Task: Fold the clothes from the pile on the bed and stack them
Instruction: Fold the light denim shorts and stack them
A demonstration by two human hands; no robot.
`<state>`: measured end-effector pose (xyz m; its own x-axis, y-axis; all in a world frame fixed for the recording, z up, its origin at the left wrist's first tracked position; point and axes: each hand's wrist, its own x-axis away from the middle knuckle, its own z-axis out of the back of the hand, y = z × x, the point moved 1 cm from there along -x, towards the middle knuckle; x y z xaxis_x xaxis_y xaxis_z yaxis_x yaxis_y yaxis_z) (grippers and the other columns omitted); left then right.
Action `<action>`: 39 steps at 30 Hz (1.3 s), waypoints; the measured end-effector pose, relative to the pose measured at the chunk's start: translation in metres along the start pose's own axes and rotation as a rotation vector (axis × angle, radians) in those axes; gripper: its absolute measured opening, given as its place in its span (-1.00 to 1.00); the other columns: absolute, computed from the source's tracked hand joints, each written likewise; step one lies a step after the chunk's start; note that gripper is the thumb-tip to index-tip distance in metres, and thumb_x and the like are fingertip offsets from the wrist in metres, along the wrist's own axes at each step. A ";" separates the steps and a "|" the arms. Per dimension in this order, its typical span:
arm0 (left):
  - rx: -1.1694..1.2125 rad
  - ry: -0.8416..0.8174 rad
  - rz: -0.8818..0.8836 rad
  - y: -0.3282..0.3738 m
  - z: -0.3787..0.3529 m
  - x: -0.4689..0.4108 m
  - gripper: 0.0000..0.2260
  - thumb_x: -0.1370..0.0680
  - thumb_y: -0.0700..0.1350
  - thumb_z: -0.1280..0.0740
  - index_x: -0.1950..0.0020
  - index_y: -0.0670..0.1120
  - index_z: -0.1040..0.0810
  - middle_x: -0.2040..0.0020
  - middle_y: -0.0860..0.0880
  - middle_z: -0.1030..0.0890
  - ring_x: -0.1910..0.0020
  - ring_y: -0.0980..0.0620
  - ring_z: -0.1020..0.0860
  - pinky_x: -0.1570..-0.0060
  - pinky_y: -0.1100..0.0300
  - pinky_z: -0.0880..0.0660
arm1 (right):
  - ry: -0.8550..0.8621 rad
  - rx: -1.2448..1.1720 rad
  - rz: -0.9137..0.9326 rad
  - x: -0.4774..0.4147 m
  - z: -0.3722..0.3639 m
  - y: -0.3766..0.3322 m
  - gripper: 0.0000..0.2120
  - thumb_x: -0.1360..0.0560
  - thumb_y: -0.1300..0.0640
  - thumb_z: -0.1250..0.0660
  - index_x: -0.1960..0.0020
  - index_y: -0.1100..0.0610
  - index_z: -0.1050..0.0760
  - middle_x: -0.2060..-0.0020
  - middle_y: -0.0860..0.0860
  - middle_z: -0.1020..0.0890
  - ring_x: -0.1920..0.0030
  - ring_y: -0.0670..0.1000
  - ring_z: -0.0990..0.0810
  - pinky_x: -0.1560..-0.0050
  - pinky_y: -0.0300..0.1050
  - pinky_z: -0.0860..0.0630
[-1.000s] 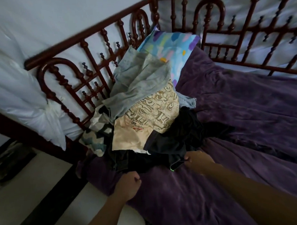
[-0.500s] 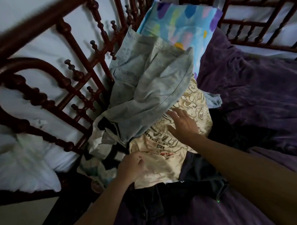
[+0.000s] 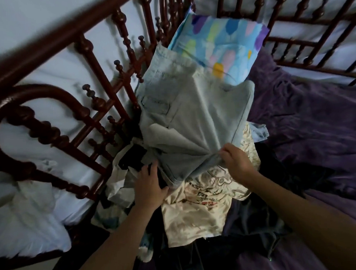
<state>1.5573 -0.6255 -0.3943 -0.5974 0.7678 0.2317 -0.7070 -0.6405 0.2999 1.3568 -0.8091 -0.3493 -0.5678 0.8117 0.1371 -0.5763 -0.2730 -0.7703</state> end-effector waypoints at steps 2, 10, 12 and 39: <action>-0.076 0.036 -0.056 0.011 0.003 -0.003 -0.15 -0.39 0.13 -0.46 -0.53 -0.01 -0.07 -0.47 -0.18 -0.20 -0.41 -0.20 -0.24 -0.28 -0.07 -0.37 | 0.151 -0.243 -0.060 0.025 0.031 0.016 -0.76 -0.49 0.09 -0.14 0.34 0.07 -0.32 0.43 -0.03 -0.39 0.39 -0.05 -0.35 0.38 -0.11 -0.30; -0.214 -0.075 -0.322 0.073 -0.043 0.033 -0.70 -0.48 0.02 -0.26 -0.20 0.08 -0.51 -0.21 -0.01 -0.46 -0.23 -0.10 -0.43 -0.07 0.03 -0.39 | -0.167 0.269 -0.520 0.139 0.077 0.136 -0.58 -0.58 0.12 -0.25 0.45 0.06 -0.35 0.49 -0.08 -0.45 0.43 -0.09 -0.44 0.35 -0.14 -0.33; -0.155 -0.036 -0.331 0.085 -0.050 0.044 -0.83 -0.52 -0.03 -0.21 -0.03 0.06 -0.57 -0.05 0.03 -0.58 -0.09 -0.06 -0.53 0.01 0.08 -0.39 | -0.247 0.465 -0.534 0.153 0.072 0.153 -0.75 -0.57 0.02 -0.24 0.27 0.01 -0.45 0.25 -0.01 -0.57 0.17 0.02 -0.60 0.21 -0.12 -0.40; 0.321 0.351 -0.560 0.251 0.314 0.157 -0.67 -0.39 -0.06 -0.49 -0.09 0.15 -0.50 0.06 0.16 -0.59 0.13 0.25 -0.55 0.20 0.29 -0.46 | 0.033 -0.695 0.049 0.125 0.323 -0.141 -0.81 -0.39 0.13 -0.30 0.17 0.14 -0.69 0.21 0.12 -0.71 0.22 0.05 -0.69 0.28 -0.16 -0.60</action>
<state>1.4053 -0.6608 0.0083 -0.3036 0.8940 -0.3296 -0.8281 -0.0764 0.5554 1.1773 -0.8361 -0.0230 -0.5587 0.8253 0.0817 -0.0347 0.0752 -0.9966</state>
